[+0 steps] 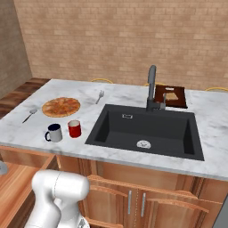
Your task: Take the pizza cutter from the drawer on the left and place it on the dining counter for cutting.
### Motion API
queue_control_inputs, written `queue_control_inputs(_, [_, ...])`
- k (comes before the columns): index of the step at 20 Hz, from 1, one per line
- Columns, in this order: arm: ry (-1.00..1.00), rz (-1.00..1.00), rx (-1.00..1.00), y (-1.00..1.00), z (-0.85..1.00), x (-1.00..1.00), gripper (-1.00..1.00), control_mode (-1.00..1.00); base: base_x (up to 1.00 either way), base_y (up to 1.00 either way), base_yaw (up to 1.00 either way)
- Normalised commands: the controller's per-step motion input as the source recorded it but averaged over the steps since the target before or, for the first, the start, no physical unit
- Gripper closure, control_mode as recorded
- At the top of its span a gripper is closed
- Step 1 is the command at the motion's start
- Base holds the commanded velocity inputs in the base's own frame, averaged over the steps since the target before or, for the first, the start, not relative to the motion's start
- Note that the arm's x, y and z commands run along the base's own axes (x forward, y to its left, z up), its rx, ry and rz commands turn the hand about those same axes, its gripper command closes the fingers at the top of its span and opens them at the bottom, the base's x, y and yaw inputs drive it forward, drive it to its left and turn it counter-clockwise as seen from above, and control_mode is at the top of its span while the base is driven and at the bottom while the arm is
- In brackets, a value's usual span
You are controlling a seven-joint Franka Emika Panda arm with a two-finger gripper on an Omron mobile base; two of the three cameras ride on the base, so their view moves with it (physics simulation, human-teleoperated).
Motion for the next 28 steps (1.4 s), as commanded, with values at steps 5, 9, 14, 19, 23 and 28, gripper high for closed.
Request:
queue_control_inputs(5, [0.02,0.0,0.01,-0.11,0.44,0.69,-1.0,-1.0,0.0,0.0,0.0])
queue_control_inputs(9, [0.08,0.0,0.01,-0.14,0.4,0.95,-1.0,-1.0,0.0,0.0,0.0])
queue_control_inputs(14, [0.07,0.0,0.01,-0.17,0.19,0.94,-1.0,-1.0,0.0,0.0,0.0])
queue_control_inputs(19, [0.02,0.0,0.0,-0.24,0.0,0.95,-1.0,-1.0,0.0,0.0,0.0])
queue_control_inputs(23, [0.0,0.02,0.0,-0.41,-0.05,0.76,-1.0,-1.0,0.0,0.0,0.0])
queue_control_inputs(28, [0.14,0.13,0.0,-0.12,0.0,0.27,-1.0,-1.0,0.0,0.0,0.0])
